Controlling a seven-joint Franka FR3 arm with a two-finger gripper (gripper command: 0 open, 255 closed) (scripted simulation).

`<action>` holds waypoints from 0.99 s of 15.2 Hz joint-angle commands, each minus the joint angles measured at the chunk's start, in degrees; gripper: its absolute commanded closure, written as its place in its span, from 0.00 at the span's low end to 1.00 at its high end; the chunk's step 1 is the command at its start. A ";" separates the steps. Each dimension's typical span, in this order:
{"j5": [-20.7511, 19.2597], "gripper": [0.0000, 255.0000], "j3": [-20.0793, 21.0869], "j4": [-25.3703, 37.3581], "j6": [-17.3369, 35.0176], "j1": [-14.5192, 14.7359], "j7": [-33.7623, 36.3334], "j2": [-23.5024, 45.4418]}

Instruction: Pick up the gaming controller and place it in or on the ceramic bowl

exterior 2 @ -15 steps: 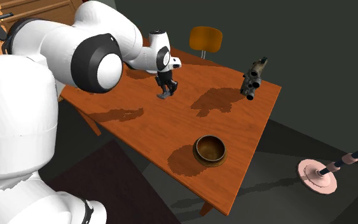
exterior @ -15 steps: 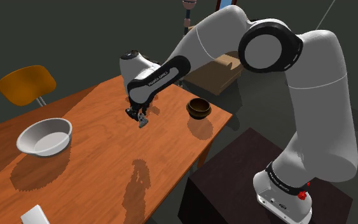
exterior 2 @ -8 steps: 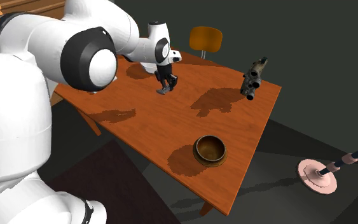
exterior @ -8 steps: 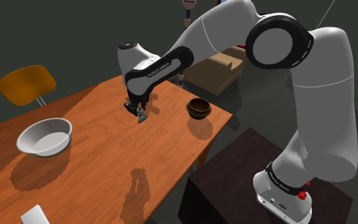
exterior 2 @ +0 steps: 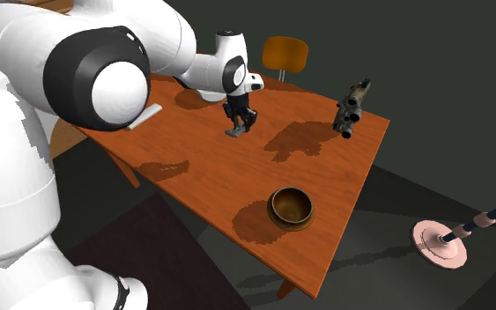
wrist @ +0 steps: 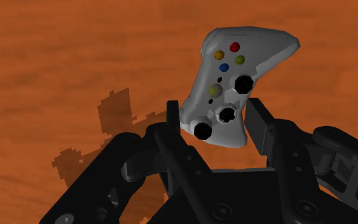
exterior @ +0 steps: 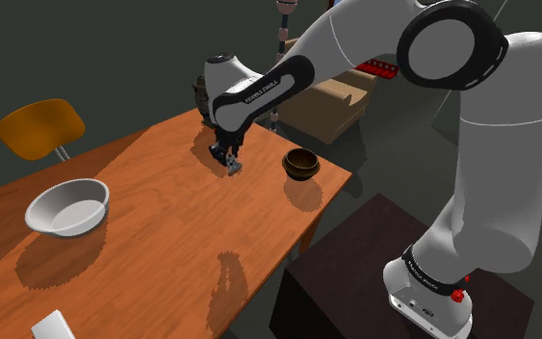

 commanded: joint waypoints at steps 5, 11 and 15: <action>1.19 1.00 -1.25 -8.24 3.70 -5.73 -7.01 -5.26; 2.56 1.00 -2.97 -13.56 6.07 -11.45 -14.96 -8.96; 3.52 1.00 -4.32 -15.77 7.12 -15.24 -20.63 -10.59</action>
